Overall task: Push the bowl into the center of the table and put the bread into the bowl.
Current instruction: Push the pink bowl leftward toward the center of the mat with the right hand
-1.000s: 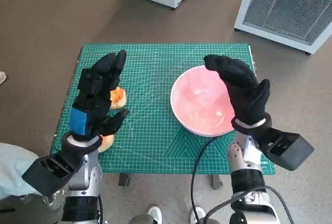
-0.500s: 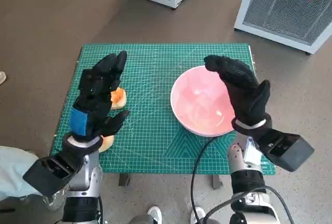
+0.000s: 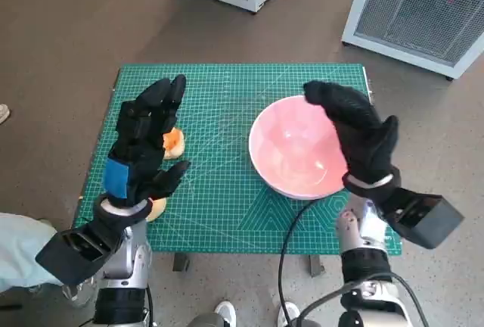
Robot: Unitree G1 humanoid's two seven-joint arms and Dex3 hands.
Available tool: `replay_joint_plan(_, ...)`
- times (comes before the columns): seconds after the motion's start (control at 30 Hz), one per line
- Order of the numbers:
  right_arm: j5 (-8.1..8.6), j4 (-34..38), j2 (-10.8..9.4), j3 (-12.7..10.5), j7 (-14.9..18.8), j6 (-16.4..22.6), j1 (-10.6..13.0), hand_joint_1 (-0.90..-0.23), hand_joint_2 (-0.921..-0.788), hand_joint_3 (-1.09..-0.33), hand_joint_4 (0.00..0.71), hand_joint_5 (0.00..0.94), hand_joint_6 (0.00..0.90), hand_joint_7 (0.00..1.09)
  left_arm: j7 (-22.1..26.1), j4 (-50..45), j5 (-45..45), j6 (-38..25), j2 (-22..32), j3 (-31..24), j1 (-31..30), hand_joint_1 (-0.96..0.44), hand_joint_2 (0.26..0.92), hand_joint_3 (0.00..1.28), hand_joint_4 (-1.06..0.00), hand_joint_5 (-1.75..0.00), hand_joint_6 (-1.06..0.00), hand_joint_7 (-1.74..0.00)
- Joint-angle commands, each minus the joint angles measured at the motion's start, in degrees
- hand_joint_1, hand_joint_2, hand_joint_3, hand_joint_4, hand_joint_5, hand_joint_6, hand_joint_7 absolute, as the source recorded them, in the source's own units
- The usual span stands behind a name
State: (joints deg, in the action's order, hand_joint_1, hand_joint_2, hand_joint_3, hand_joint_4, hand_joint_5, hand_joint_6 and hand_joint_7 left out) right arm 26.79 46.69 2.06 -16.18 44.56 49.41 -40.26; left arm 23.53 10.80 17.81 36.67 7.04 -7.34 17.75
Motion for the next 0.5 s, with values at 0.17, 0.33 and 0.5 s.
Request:
replay_joint_plan(0.17,-3.89,12.84,3.81,-4.32,-10.36,5.54,-3.12,-0.693,-0.921,-0.783,0.188,0.002,-0.001,0.6,-0.04,1.05,-0.18,0.51,-0.29,-0.08,0.52,-0.56,0.921,0.35,-0.22,0.0,0.0,-0.62)
replay_joint_plan(0.33,-9.22,20.12,6.58,-4.56,-21.24,5.89,-4.68,-0.645,-0.921,-0.804,0.206,0.01,0.01,0.61,0.02,1.27,-0.08,0.52,-0.28,-0.2,0.58,-0.56,0.921,0.34,-0.22,0.0,0.0,-0.62)
replay_joint_plan(0.5,-12.39,23.72,8.26,-4.04,-27.87,3.53,-5.43,-0.638,-0.921,-0.827,0.215,0.013,0.022,0.61,0.03,1.47,-0.03,0.52,-0.27,-0.26,0.67,-0.56,0.921,0.34,-0.22,0.0,0.0,-0.62)
